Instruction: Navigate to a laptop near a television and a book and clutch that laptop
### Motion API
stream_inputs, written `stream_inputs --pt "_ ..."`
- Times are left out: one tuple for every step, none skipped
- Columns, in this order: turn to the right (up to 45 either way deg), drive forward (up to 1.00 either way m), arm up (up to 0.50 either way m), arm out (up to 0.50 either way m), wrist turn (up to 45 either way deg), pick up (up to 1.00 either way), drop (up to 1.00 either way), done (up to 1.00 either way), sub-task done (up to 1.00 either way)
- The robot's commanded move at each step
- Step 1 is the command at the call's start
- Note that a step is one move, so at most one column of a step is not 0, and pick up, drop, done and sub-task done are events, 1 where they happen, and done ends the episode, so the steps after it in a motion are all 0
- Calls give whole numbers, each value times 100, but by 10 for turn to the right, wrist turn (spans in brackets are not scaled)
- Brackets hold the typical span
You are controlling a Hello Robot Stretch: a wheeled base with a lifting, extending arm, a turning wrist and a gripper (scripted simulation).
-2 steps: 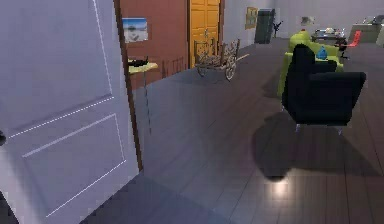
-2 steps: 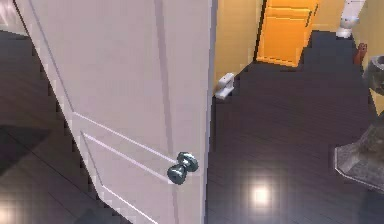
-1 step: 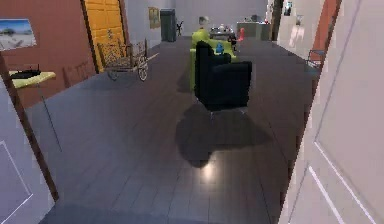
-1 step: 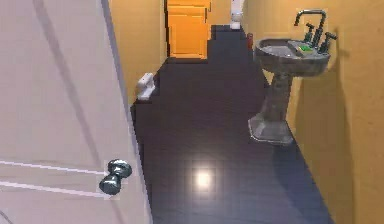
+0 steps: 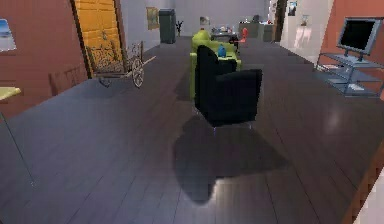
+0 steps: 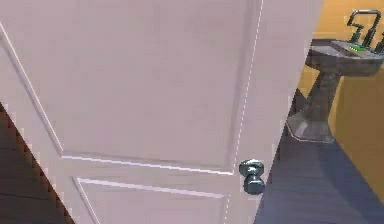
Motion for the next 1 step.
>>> stream_inputs --pt "150 0 0 0 0 0 0 0 0"
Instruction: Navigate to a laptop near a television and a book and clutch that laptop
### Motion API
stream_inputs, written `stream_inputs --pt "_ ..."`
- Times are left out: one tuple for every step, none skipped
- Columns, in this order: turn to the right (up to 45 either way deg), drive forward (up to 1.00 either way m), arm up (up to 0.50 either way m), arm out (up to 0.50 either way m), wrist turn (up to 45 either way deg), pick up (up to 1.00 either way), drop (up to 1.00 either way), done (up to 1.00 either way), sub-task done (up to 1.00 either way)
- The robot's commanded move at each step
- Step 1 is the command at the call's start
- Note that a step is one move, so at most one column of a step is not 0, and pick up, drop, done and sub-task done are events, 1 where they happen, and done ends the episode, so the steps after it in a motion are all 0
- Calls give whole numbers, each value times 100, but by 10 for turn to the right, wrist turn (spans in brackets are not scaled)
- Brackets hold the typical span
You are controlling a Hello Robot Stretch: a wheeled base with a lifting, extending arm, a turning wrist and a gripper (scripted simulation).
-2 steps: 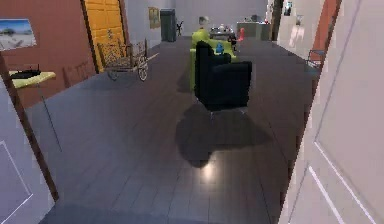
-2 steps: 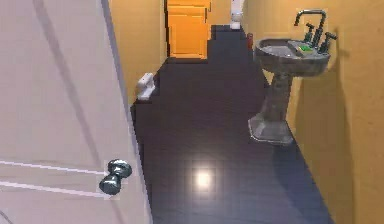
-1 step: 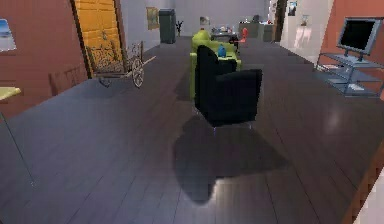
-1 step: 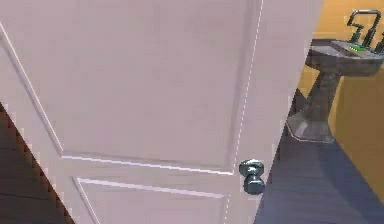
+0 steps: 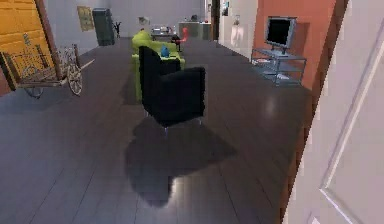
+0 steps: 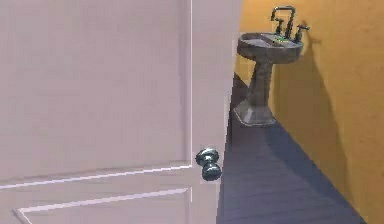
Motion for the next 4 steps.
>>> stream_inputs --pt "0 95 0 0 0 0 0 0 0" --pt "240 0 0 0 0 0 0 0 0" --pt "0 100 0 0 0 0 0 0 0" --pt "0 100 0 0 0 0 0 0 0"
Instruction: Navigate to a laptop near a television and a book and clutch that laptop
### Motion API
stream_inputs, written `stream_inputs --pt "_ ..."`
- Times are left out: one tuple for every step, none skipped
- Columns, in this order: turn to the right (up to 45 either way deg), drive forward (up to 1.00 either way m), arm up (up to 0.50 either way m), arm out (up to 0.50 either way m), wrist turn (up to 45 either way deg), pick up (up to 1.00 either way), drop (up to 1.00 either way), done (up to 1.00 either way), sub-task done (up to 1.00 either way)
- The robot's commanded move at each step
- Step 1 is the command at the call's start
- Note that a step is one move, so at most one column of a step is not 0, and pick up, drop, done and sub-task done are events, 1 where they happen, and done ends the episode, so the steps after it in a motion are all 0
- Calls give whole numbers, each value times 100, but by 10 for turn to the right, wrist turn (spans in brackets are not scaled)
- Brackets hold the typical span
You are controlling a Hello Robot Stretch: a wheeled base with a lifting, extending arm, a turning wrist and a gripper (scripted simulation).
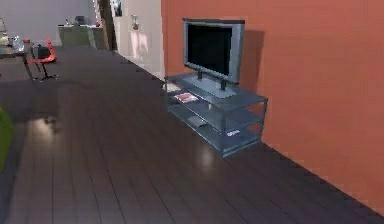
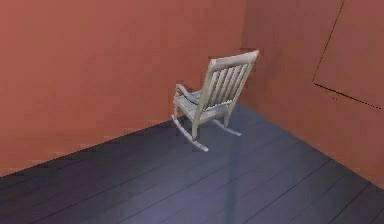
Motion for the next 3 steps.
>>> stream_inputs --pt "30 0 0 0 0 0 0 0 0" --pt "0 100 0 0 0 0 0 0 0" --pt "0 40 0 0 0 0 0 0 0"
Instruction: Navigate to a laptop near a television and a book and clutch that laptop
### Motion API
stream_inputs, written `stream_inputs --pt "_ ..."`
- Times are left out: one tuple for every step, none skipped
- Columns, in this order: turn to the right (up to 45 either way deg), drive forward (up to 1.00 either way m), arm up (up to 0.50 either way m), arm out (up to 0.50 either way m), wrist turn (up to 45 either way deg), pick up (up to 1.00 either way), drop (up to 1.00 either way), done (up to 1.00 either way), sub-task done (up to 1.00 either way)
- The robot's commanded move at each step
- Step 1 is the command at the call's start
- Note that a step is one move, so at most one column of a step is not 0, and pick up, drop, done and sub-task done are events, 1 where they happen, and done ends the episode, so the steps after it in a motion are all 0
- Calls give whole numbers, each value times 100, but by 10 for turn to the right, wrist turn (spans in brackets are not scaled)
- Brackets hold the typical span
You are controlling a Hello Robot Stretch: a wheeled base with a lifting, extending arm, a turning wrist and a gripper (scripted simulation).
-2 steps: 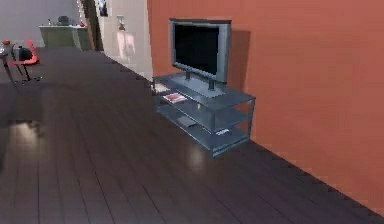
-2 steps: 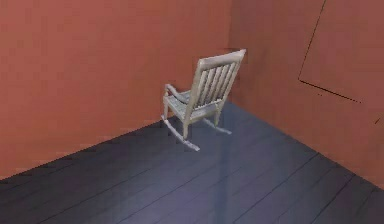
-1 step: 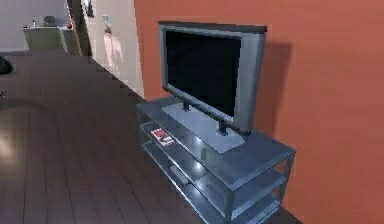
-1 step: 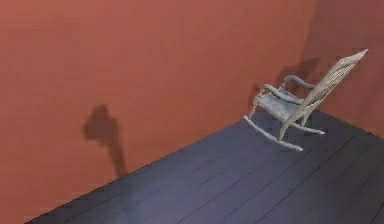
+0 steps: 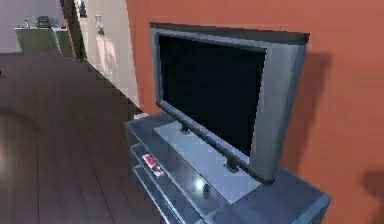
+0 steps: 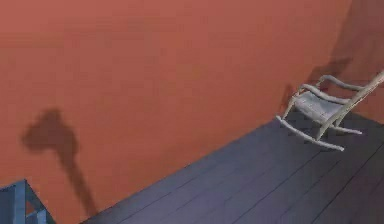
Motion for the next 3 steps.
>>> stream_inputs --pt "450 0 0 0 0 0 0 0 0" --pt "450 0 0 0 0 0 0 0 0" --pt "450 0 0 0 0 0 0 0 0"
